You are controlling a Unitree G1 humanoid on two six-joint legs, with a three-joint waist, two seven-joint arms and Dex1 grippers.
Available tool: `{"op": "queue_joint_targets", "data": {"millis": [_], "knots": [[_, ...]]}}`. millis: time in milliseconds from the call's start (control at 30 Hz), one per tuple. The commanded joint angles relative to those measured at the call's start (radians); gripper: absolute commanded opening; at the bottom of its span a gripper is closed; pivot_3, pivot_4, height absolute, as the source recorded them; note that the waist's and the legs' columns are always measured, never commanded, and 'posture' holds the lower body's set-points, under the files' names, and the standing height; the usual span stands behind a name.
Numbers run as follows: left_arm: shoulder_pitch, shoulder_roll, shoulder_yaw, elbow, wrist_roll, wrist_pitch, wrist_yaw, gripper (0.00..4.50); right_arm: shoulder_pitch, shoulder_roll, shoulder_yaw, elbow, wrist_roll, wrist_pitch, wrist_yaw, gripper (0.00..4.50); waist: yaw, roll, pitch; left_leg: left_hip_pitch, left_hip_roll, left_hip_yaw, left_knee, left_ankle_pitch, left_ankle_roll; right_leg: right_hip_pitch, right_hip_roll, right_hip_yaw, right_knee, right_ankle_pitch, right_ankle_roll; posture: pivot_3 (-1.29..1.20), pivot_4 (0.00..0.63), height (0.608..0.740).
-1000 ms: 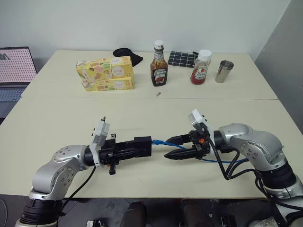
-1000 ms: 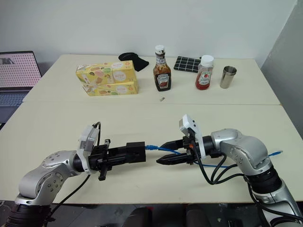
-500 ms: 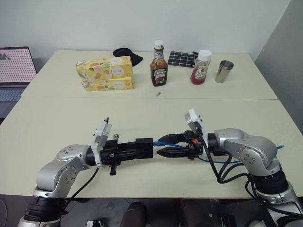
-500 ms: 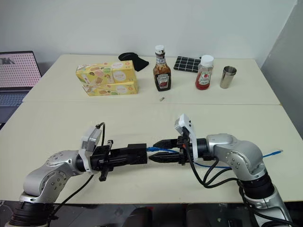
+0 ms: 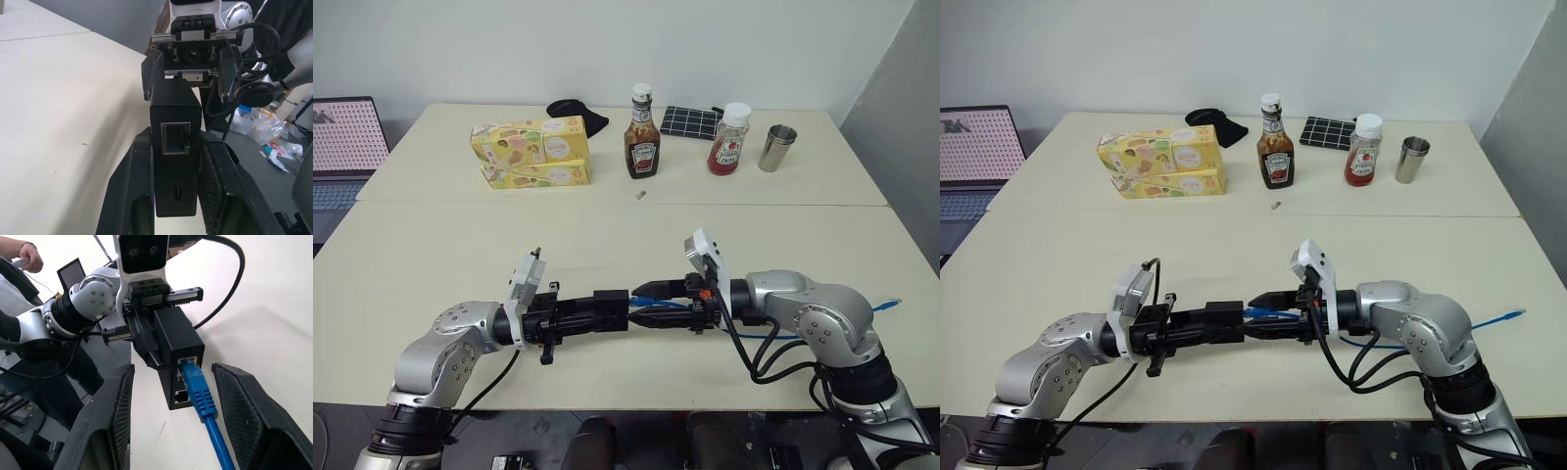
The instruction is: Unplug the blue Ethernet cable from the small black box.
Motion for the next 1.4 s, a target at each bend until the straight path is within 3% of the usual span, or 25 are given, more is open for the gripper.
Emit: {"op": "queue_joint_targets", "data": {"millis": [33, 167, 267, 533, 600, 867, 1400], "knots": [[0.001, -0.01, 0.009, -0.015, -0.006, -0.024, -0.012, 0.77, -0.015, -0.008, -0.002, -0.017, -0.005, -0.026, 0.015, 2.66, 0.0, 0.0, 0.0, 0.0, 0.0, 0.0, 0.0, 0.0, 0.0, 0.0, 0.0, 0.0, 0.0, 0.0, 0.0, 0.0, 0.15, 0.74], [0.003, -0.013, 0.008, -0.015, -0.004, -0.026, -0.016, 0.77, -0.021, -0.003, -0.001, -0.008, -0.005, -0.028, 0.011, 2.66, 0.0, 0.0, 0.0, 0.0, 0.0, 0.0, 0.0, 0.0, 0.0, 0.0, 0.0, 0.0, 0.0, 0.0, 0.0, 0.0, 0.15, 0.74], [0.006, -0.013, 0.007, -0.02, -0.005, -0.025, -0.015, 0.77, -0.022, -0.001, -0.008, -0.005, 0.006, -0.02, 0.011, 2.21, 0.0, 0.0, 0.0, 0.0, 0.0, 0.0, 0.0, 0.0, 0.0, 0.0, 0.0, 0.0, 0.0, 0.0, 0.0, 0.0, 0.15, 0.74], [0.002, -0.011, 0.009, -0.034, -0.012, -0.012, -0.006, 0.77, -0.024, -0.016, -0.004, 0.003, 0.0, -0.024, 0.027, 0.27, 0.0, 0.0, 0.0, 0.0, 0.0, 0.0, 0.0, 0.0, 0.0, 0.0, 0.0, 0.0, 0.0, 0.0, 0.0, 0.0, 0.15, 0.74], [0.003, -0.01, 0.008, -0.037, -0.012, -0.01, -0.007, 0.77, -0.026, -0.02, 0.0, 0.006, -0.005, -0.027, 0.035, 0.07, 0.0, 0.0, 0.0, 0.0, 0.0, 0.0, 0.0, 0.0, 0.0, 0.0, 0.0, 0.0, 0.0, 0.0, 0.0, 0.0, 0.15, 0.74], [0.008, -0.007, 0.002, -0.055, -0.015, 0.002, -0.01, 0.77, -0.041, -0.027, 0.003, 0.021, -0.003, -0.02, 0.061, 0.07, 0.0, 0.0, 0.0, 0.0, 0.0, 0.0, 0.0, 0.0, 0.0, 0.0, 0.0, 0.0, 0.0, 0.0, 0.0, 0.0, 0.15, 0.74], [0.079, 0.015, 0.079, -0.061, -0.02, 0.001, 0.025, 0.77, -0.032, -0.146, -0.031, 0.062, -0.009, -0.022, 0.12, 0.04, 0.0, 0.0, 0.0, 0.0, 0.0, 0.0, 0.0, 0.0, 0.0, 0.0, 0.0, 0.0, -0.001, 0.0, 0.0, 0.0, 0.15, 0.74]]}}
